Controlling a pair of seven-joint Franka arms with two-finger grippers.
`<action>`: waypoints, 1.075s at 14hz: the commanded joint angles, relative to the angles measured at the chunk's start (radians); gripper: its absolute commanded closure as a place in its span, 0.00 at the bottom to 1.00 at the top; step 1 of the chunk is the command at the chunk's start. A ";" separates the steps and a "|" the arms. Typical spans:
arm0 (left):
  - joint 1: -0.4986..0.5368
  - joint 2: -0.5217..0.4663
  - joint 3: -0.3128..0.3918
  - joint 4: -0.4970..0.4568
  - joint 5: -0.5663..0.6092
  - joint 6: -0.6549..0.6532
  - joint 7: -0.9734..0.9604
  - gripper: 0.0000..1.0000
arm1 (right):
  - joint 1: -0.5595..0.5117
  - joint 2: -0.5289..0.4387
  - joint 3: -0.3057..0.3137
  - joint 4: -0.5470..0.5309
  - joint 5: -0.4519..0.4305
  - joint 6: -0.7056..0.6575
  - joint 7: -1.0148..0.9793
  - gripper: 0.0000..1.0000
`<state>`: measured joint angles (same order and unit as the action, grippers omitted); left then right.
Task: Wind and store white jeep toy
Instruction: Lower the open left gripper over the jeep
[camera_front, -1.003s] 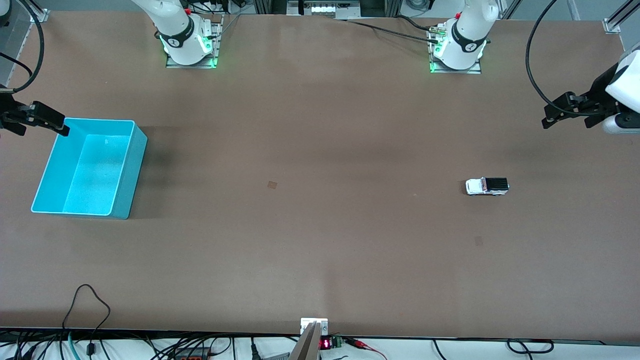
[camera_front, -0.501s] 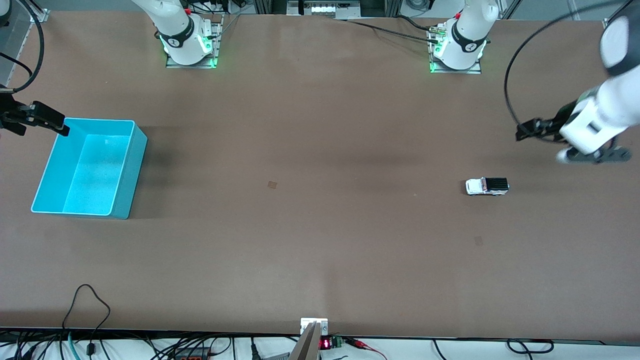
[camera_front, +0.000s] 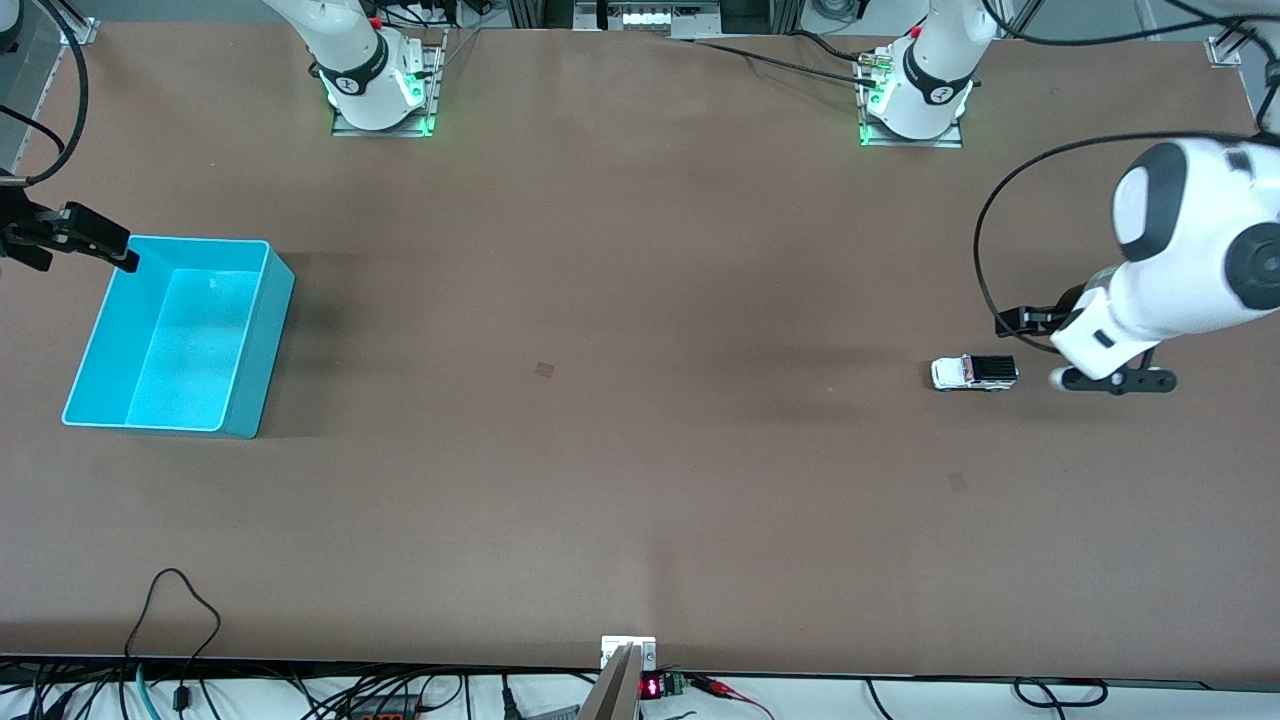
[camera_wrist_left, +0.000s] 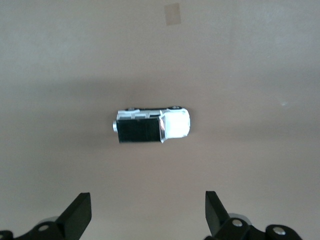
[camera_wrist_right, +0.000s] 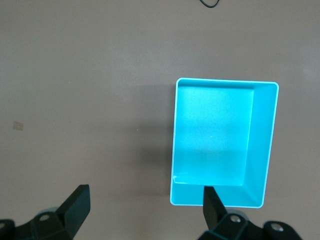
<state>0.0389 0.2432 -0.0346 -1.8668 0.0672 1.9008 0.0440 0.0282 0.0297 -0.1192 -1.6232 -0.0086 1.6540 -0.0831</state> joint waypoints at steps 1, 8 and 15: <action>0.006 0.045 -0.001 0.000 0.025 0.050 0.188 0.00 | -0.004 -0.005 0.004 0.011 0.004 -0.014 0.011 0.00; 0.076 0.097 -0.021 -0.115 0.025 0.314 0.794 0.00 | -0.004 -0.005 0.004 0.011 0.002 -0.016 0.009 0.00; 0.093 0.125 -0.024 -0.144 0.022 0.323 1.285 0.00 | -0.004 -0.005 0.004 0.011 0.002 -0.016 0.009 0.00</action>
<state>0.1185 0.3668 -0.0432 -2.0008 0.0785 2.2102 1.2289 0.0283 0.0294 -0.1191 -1.6231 -0.0085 1.6539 -0.0831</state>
